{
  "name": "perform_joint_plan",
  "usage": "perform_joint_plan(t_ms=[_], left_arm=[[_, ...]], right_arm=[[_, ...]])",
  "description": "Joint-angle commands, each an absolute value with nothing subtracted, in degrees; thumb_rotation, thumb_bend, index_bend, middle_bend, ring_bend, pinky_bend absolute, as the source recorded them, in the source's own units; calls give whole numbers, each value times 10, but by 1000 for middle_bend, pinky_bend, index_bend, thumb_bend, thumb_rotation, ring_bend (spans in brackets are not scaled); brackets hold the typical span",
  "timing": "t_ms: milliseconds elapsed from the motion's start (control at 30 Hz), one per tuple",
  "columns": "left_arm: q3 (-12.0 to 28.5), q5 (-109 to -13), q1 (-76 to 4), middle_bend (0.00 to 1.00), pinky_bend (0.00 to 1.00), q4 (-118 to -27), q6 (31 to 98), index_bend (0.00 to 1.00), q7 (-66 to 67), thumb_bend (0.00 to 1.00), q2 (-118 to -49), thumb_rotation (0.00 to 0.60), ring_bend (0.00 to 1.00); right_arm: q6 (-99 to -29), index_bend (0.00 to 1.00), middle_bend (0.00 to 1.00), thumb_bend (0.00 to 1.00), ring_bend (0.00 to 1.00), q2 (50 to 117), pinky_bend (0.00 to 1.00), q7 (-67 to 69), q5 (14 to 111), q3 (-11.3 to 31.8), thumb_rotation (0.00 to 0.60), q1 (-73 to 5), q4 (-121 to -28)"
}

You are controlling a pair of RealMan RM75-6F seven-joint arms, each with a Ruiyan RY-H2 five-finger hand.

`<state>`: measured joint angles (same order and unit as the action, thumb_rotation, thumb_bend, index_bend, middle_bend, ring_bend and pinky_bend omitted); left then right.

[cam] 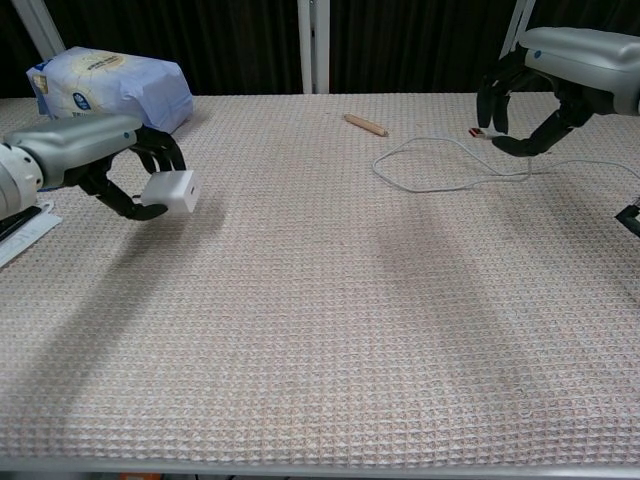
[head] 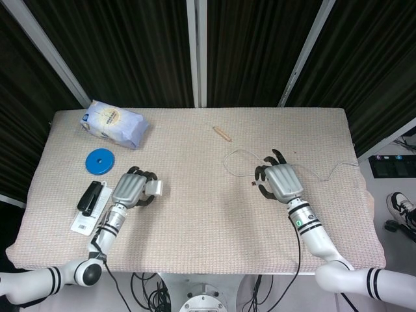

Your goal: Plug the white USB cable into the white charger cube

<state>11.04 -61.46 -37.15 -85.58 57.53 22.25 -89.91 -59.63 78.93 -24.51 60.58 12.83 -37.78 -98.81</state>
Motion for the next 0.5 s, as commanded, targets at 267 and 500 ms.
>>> perform_joint_plan(t_ms=[267, 500], left_arm=[[156, -539, -426, 486, 176, -912, 592, 490, 322, 417, -906, 596, 289], [178, -453, -464, 488, 177, -954, 603, 490, 387, 414, -901, 597, 289]], right_arm=[[-596, 607, 529, 327, 206, 884, 0, -350, 461, 176, 600, -474, -979], [-627, 607, 529, 327, 206, 945, 0, -384, 421, 191, 600, -516, -947]])
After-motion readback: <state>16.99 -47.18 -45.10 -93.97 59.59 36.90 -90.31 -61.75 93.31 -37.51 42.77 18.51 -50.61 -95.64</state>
